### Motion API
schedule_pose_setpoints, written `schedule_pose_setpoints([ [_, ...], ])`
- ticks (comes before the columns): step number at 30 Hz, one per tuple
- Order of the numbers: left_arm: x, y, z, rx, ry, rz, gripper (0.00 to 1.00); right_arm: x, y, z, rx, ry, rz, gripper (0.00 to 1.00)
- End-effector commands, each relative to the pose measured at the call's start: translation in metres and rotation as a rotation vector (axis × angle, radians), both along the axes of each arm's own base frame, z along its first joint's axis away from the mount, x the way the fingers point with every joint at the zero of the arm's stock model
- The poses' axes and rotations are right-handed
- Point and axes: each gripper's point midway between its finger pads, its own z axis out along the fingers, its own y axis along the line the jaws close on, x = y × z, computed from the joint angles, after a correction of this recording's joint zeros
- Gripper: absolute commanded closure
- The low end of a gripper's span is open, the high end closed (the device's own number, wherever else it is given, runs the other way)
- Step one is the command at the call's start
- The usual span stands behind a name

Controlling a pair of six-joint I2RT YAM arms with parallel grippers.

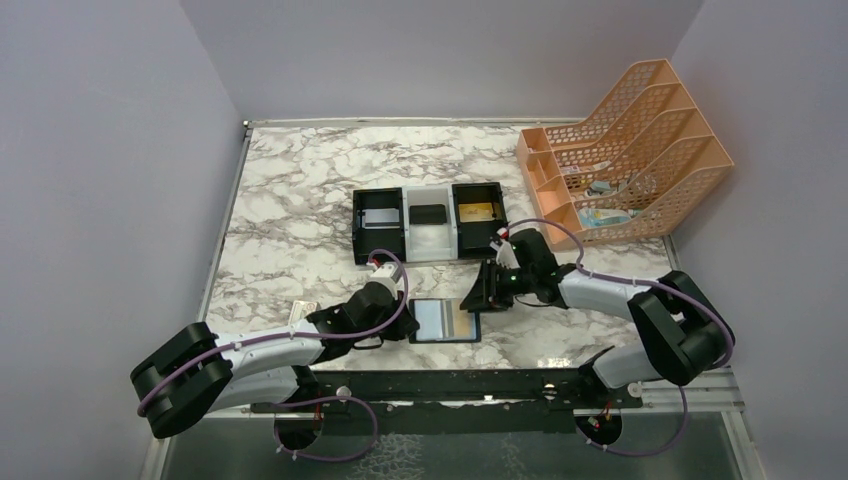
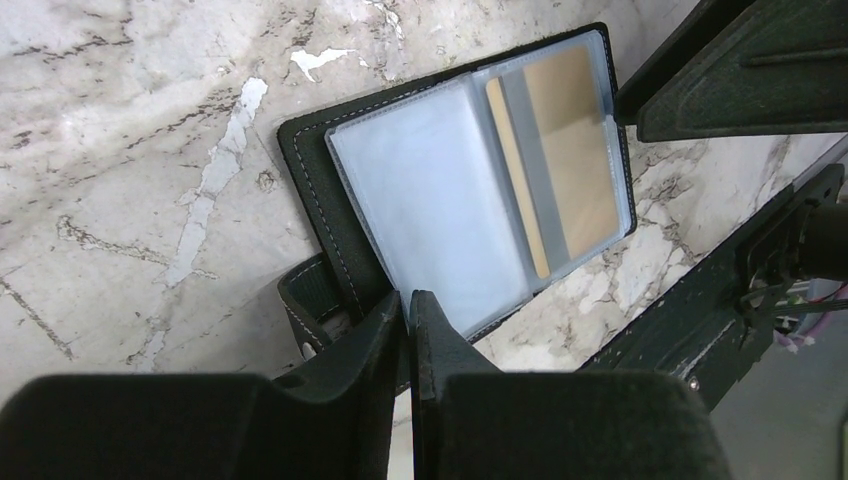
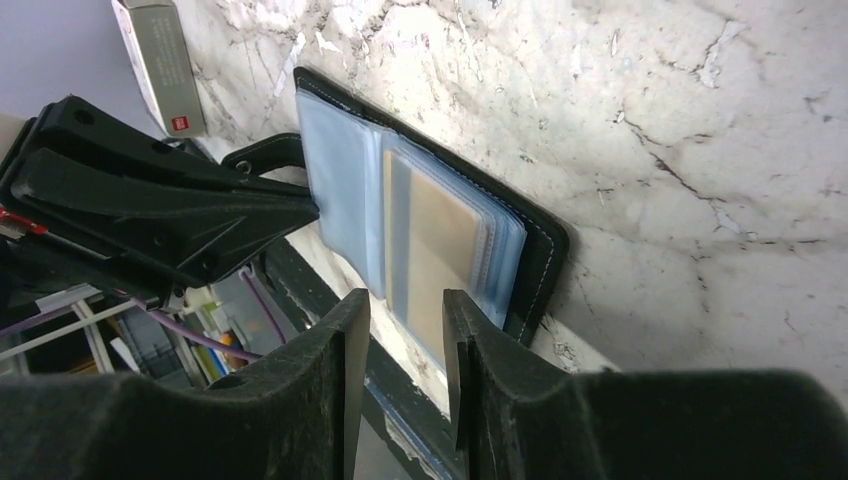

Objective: Take the credit cards out of the card holder

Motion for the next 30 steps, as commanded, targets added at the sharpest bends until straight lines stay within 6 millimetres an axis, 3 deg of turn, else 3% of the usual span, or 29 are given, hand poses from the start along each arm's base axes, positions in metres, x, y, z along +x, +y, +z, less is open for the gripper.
schedule_pose_setpoints([
  [1, -0.003, -0.002, 0.001, -0.019, 0.0, -0.008, 0.82, 0.008, -0.001, -0.001, -0.036, -0.047, 0.0, 0.66],
  [6, -0.004, 0.0, -0.003, -0.005, 0.007, -0.005, 0.78, 0.003, 0.0, -0.012, -0.045, -0.023, 0.028, 0.66],
  [13, -0.006, 0.006, -0.013, 0.035, 0.027, 0.002, 0.81, 0.001, 0.003, -0.019, -0.035, 0.0, 0.046, 0.7],
  [20, -0.006, -0.001, -0.012, 0.028, 0.024, -0.027, 0.91, -0.004, 0.015, -0.002, 0.064, -0.002, 0.11, 0.72],
  [30, -0.006, -0.004, -0.013, 0.029, 0.025, -0.031, 0.96, -0.003, 0.019, 0.01, 0.1, -0.02, 0.108, 0.72],
])
